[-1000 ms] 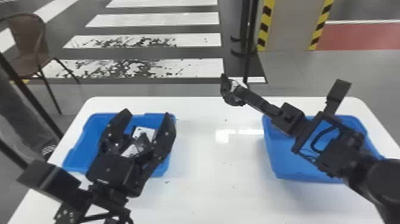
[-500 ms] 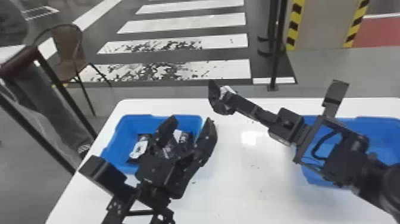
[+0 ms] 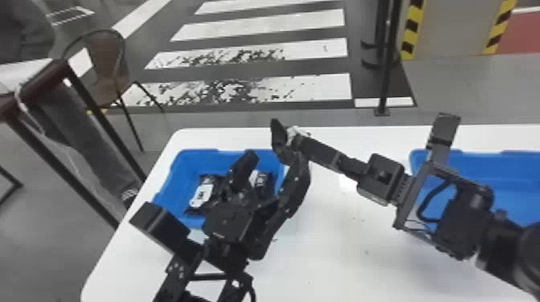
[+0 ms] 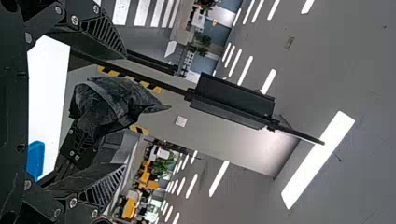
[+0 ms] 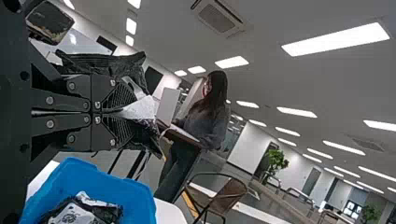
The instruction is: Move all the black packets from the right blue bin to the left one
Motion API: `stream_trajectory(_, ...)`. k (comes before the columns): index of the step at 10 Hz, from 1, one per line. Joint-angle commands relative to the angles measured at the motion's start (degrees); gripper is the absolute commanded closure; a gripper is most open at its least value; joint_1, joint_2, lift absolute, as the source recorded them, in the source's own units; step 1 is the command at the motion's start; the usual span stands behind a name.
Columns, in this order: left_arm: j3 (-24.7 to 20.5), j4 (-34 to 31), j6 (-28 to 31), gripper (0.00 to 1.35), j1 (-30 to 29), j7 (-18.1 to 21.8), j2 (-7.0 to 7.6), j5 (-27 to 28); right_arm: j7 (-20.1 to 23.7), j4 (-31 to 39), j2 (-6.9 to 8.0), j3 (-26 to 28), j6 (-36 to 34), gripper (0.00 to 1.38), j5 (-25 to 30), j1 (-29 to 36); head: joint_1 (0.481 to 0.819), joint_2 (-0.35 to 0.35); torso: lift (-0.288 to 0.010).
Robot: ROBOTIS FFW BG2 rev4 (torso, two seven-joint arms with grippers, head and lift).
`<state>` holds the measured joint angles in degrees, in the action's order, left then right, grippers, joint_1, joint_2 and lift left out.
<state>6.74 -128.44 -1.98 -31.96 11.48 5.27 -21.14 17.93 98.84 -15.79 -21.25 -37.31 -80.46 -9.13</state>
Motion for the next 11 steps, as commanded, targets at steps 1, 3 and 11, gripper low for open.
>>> stream_trajectory(1,0.0,0.12,-0.13,0.22,0.05,0.03,0.0,0.11,0.0,-0.05,-0.21,-0.92,-0.1,1.16,-0.2,-0.3,0.695,0.237,-0.14)
stream_trajectory(3,0.0,0.26,0.29,0.22,0.19,0.03,0.0,0.0,0.0,-0.34,-0.38,-2.29,-0.38,1.16,-1.34,-0.58,0.695,0.249,-0.14)
stream_trajectory(11,-1.14,-0.3,5.64,1.21,0.05,-0.23,-0.09,0.34,0.44,-0.62,-0.73,-2.86,-0.38,1.16,-1.92,-1.14,0.695,0.259,-0.14)
